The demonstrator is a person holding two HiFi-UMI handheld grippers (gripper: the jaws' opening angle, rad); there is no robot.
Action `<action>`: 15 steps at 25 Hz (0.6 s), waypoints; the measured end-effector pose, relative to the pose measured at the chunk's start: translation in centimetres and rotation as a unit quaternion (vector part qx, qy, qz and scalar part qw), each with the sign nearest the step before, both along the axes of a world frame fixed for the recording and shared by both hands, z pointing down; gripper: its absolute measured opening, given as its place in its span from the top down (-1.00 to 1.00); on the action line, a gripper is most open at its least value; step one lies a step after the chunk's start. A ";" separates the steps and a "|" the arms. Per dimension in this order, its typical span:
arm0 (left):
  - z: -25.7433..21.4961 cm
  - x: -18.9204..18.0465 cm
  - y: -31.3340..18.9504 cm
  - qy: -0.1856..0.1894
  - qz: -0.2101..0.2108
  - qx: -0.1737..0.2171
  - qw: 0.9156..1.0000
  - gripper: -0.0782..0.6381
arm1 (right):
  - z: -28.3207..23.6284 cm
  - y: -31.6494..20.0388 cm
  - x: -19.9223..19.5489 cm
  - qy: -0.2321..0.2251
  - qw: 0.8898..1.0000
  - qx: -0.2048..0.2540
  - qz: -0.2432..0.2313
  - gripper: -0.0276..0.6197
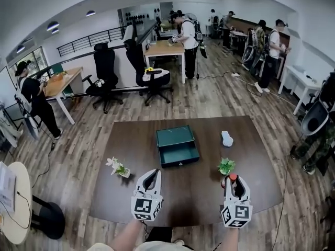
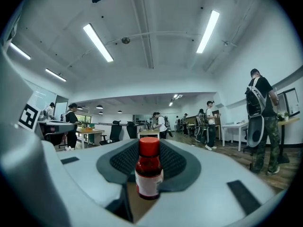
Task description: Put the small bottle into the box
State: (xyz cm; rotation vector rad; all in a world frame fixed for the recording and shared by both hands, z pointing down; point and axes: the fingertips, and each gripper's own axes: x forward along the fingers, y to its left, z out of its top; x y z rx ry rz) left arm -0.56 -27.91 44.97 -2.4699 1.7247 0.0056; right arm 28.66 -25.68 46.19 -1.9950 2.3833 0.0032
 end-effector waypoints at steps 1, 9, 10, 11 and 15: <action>-0.2 -0.6 -0.7 0.001 -0.006 0.003 1.000 0.78 | -0.2 -1.1 -0.6 0.001 1.000 0.002 -0.006 0.51; -1.0 -7.0 -7.4 0.029 -0.059 0.017 0.998 0.77 | -2.0 -9.9 -6.2 0.016 0.998 0.018 -0.053 0.51; -1.0 -7.7 -8.1 0.031 -0.065 0.019 0.997 0.77 | -2.1 -10.9 -6.9 0.019 0.998 0.019 -0.059 0.51; -1.0 -8.3 -8.7 0.032 -0.071 0.019 0.997 0.78 | -2.2 -11.8 -7.5 0.022 0.998 0.020 -0.064 0.51; -0.5 -9.8 -10.3 0.033 -0.084 0.015 0.996 0.78 | -1.7 -14.1 -9.0 0.026 0.996 0.015 -0.078 0.51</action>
